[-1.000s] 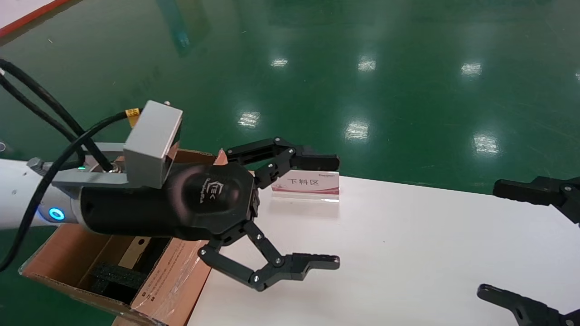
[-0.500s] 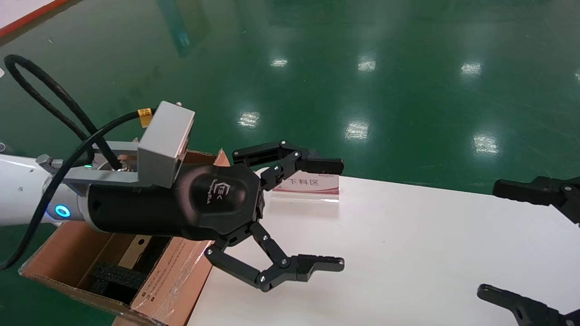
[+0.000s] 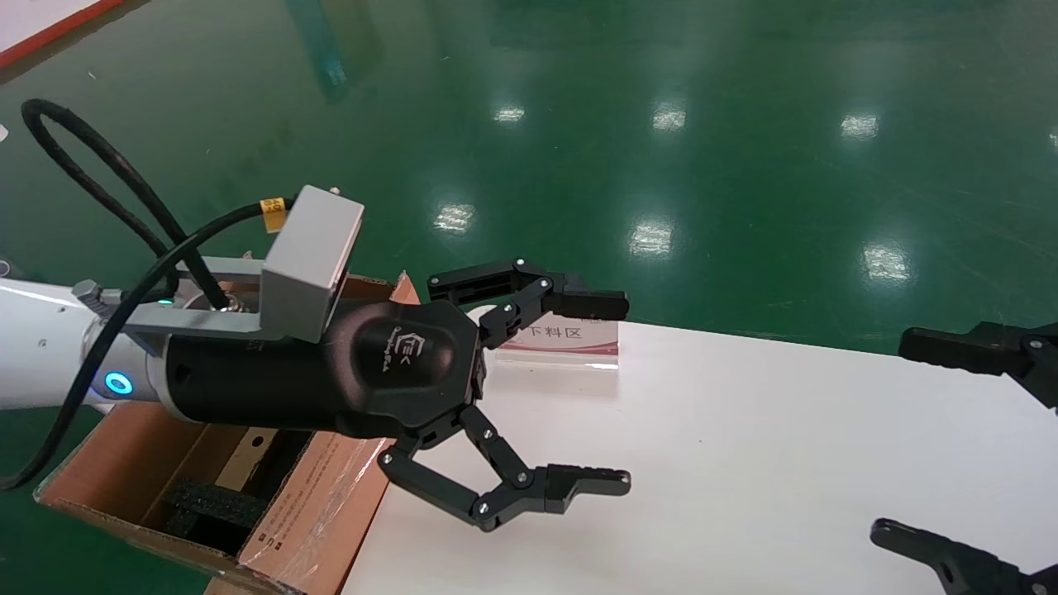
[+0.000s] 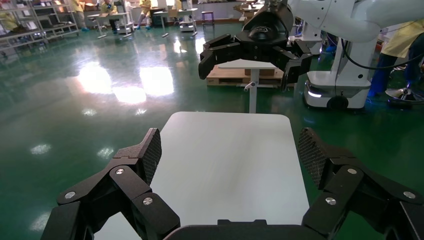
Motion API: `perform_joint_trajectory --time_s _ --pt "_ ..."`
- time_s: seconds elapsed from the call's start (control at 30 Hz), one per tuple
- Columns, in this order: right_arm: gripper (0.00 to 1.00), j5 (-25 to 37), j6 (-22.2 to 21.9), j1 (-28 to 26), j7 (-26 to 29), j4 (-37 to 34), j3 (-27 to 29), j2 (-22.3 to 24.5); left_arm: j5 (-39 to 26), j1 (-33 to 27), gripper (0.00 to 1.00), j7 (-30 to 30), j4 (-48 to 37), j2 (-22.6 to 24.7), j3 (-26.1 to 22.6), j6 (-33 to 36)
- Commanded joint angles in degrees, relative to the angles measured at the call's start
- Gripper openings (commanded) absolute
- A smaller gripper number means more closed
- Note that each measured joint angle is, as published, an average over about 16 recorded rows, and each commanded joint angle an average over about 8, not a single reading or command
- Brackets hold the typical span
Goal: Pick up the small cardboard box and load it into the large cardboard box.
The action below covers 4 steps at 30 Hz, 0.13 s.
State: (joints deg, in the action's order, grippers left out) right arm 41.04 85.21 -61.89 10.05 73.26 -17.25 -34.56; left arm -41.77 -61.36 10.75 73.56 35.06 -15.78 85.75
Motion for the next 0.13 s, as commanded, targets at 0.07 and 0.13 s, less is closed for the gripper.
perform_joint_trajectory --time_s 0.07,0.13 --pt "1.0 0.0 0.0 0.0 0.0 0.0 0.0 0.0 -0.1 -0.1 1.0 0.0 0.0 0.0 -0.1 0.0" --pt "1.0 0.0 0.0 0.0 0.0 0.0 0.0 0.0 -0.1 -0.1 1.0 0.1 0.0 0.0 -0.2 -0.1"
